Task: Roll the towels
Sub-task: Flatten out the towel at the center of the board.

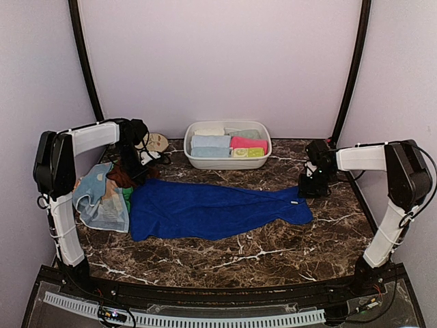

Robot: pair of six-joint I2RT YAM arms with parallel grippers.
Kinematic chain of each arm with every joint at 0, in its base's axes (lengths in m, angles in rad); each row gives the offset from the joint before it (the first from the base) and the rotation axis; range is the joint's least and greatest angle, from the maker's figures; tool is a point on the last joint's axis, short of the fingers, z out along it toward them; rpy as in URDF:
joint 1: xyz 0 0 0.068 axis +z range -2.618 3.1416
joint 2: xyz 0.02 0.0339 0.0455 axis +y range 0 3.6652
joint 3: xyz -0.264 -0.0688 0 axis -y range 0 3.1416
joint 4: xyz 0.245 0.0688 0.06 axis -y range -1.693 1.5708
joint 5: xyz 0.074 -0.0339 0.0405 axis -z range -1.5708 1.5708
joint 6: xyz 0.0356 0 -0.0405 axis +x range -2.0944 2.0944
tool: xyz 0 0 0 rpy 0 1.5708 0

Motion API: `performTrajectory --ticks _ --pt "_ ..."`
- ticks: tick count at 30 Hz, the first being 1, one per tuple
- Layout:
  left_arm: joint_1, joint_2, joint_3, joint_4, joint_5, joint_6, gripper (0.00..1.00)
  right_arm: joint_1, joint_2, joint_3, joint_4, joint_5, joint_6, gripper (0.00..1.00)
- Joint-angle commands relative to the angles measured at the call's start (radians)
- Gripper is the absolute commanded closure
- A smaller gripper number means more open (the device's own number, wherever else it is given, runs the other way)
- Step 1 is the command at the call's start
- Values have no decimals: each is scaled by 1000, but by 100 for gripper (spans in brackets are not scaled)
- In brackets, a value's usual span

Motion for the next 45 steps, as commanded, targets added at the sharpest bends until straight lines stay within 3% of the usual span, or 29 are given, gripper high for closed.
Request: performTrajectory --ticks 1,6,9,20,21,23,25,45 --pt "-5 -64 -14 -2 -13 15 100 -4 3 -20 27 -15 14 73" --pt "-6 -67 -21 0 -22 19 100 -5 8 -24 45 -28 28 82" --pt "-5 -72 -26 1 -29 24 100 -5 2 0 26 -15 25 100" --pt "-5 -85 4 -5 -39 27 100 -42 -77 72 -54 27 9 100" --pt "-6 -85 3 -5 -38 27 100 -43 -73 68 -55 17 8 94" --pt "-5 -85 -4 -1 -34 23 100 -43 -64 40 -37 -5 21 69" --pt "-8 -85 -11 1 -29 20 100 -43 -62 -2 0 -29 44 61" --pt "-20 -89 -19 4 -48 27 100 -44 6 -58 100 -102 78 68"
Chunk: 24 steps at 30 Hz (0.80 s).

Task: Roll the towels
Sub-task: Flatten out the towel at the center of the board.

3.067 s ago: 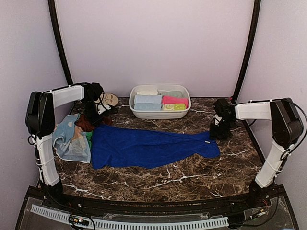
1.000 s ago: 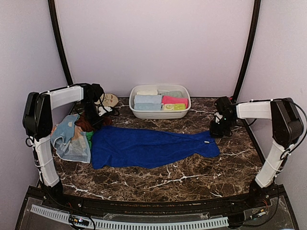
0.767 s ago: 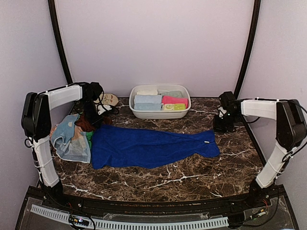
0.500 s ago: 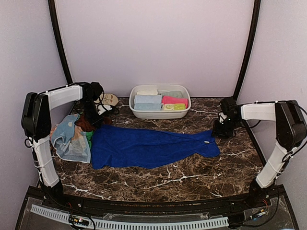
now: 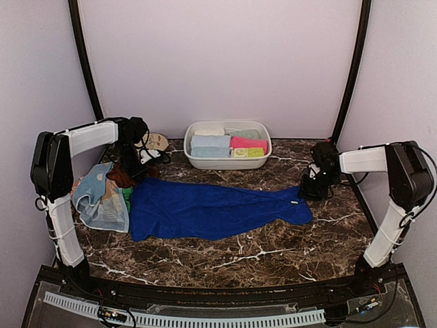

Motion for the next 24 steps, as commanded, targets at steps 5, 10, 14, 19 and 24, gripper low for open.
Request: performTrajectory --ticks 5,10,14,19,24 --pt "-11 -56 -4 -7 -12 13 100 0 8 -9 35 -11 3 70" --pt "-17 -56 -3 -8 -19 12 100 -1 -4 -6 51 -31 5 82" --pt "-20 -57 -3 -9 -28 13 100 0 -5 -6 47 -31 4 86" --pt "-20 -59 -3 -11 -31 12 100 0 -9 -27 70 -42 14 90" --pt "-20 -59 -3 -10 -38 14 100 0 -9 -25 62 -33 16 98"
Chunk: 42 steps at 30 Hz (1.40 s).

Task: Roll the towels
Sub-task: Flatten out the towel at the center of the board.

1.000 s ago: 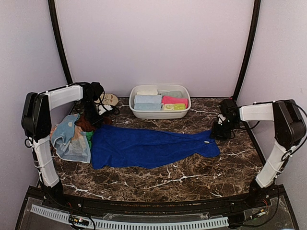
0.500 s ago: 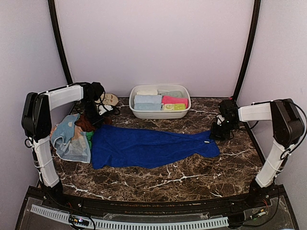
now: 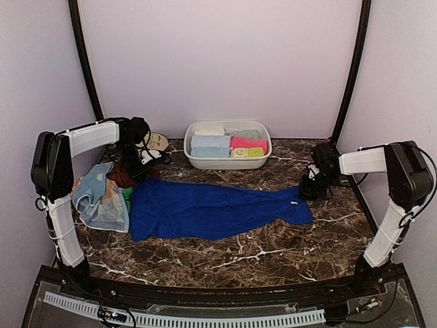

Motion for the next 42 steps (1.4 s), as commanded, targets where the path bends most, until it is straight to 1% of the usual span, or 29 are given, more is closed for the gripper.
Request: performTrajectory --ticks 1,5,6,7,8,9,10,12,18,21,28,33,38,42 --pt "-9 -59 -3 -10 -10 14 100 -1 -16 -5 9 5 2 98" --pt "-8 -61 -5 -12 -9 13 100 0 -17 -11 3 32 2 100" --pt "-8 -61 -6 -12 -7 13 100 -1 -16 -12 1 34 2 97" --pt "-9 -61 -7 -12 -7 13 100 0 -12 -11 -1 28 -1 87" --pt "-9 -61 -8 -12 -5 13 100 -1 -9 -11 0 22 -4 76" --pt "-9 -61 -8 -12 -6 12 100 0 -8 -14 2 20 -2 70" --pt "-10 -61 -8 -10 -6 13 100 0 -10 -19 7 18 3 69" --pt "-11 -61 -6 -9 -6 13 100 -1 -20 -32 22 13 17 72" --pt "-12 -62 -10 -10 -13 17 100 0 -30 -33 37 23 31 88" --pt "-11 -63 -11 -9 -14 17 100 0 -33 -24 34 29 31 100" --pt "-13 -65 1 -10 -19 18 100 -6 -81 61 -47 70 3 100" --pt "-13 -85 36 -8 -32 17 100 -47 -164 125 -111 98 -18 100" --pt "-14 -118 55 -23 -36 17 100 -98 -257 139 -163 114 -34 100" --pt "-14 -168 52 -38 -31 17 100 -115 -322 134 -190 116 -34 100"
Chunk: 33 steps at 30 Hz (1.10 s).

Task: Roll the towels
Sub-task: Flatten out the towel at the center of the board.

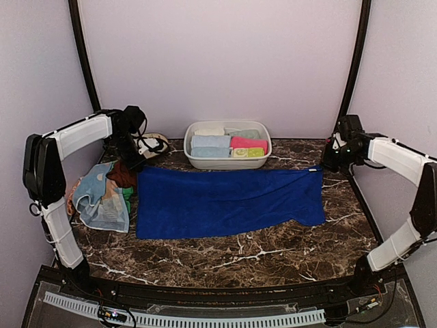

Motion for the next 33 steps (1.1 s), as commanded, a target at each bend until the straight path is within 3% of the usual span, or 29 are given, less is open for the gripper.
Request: performTrajectory --ticks 1,13,23,29,33 --pt "-5 -106 17 -39 -2 6 100 -15 -67 11 -59 17 -16 100" --pt "-65 -337 -6 -123 47 -41 100 -15 -332 22 -220 -13 -15 100" --pt "-121 -611 3 -284 71 -125 100 -15 -602 118 -499 -27 8 100" --pt "-121 -737 -14 -391 96 -111 100 -15 -667 176 -633 -9 8 100" --pt "-121 -751 -87 -355 74 -89 100 -15 -646 119 -611 13 24 100"
